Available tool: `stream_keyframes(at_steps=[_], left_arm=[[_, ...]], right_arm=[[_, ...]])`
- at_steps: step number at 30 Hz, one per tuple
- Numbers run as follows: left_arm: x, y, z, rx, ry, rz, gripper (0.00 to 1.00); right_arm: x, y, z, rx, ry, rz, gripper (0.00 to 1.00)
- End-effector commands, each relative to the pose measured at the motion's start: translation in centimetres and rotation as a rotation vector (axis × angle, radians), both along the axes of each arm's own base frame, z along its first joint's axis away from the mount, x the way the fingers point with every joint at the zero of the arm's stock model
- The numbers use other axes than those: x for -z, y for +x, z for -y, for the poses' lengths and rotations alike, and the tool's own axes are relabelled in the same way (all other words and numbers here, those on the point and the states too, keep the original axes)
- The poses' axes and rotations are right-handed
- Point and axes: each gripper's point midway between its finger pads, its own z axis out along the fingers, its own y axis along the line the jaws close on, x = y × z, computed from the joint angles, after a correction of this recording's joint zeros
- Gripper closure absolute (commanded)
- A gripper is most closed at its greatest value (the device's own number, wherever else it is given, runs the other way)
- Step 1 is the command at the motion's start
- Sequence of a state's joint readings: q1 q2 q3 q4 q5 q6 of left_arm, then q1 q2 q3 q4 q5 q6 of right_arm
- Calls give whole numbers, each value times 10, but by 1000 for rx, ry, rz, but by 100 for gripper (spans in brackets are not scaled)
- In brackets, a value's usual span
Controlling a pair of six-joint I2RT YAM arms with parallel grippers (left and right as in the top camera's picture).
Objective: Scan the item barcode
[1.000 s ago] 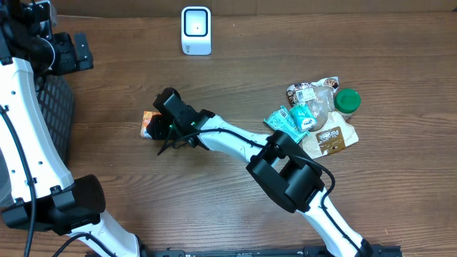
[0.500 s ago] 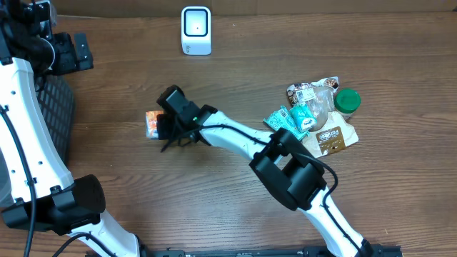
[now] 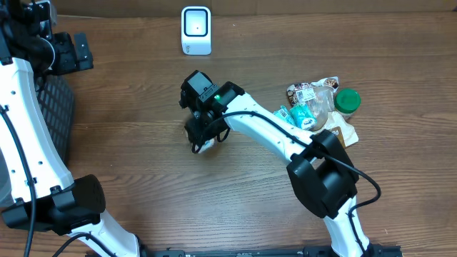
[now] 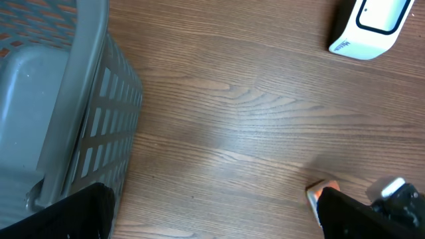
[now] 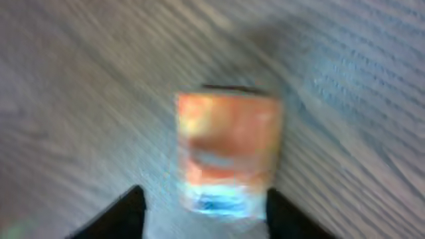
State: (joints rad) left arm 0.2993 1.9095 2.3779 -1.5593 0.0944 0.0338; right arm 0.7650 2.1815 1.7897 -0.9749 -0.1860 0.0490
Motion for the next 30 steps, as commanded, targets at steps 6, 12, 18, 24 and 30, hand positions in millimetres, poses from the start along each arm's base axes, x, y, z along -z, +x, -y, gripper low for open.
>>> stream_keyframes(at_steps=[6, 12, 18, 24, 30], left_arm=[[-12, -2, 1, 15, 12, 35, 0], [-12, -2, 1, 15, 12, 35, 1], [-12, -2, 1, 15, 12, 35, 0], [-12, -2, 1, 15, 12, 35, 1], [-12, -2, 1, 15, 12, 35, 0]], right_arm=[[-24, -9, -14, 22, 126, -81, 47], [-13, -28, -31, 86, 138, -138, 77], [19, -41, -15, 248, 34, -174, 92], [34, -17, 23, 419, -96, -89, 92], [33, 26, 59, 540, -136, 10, 92]])
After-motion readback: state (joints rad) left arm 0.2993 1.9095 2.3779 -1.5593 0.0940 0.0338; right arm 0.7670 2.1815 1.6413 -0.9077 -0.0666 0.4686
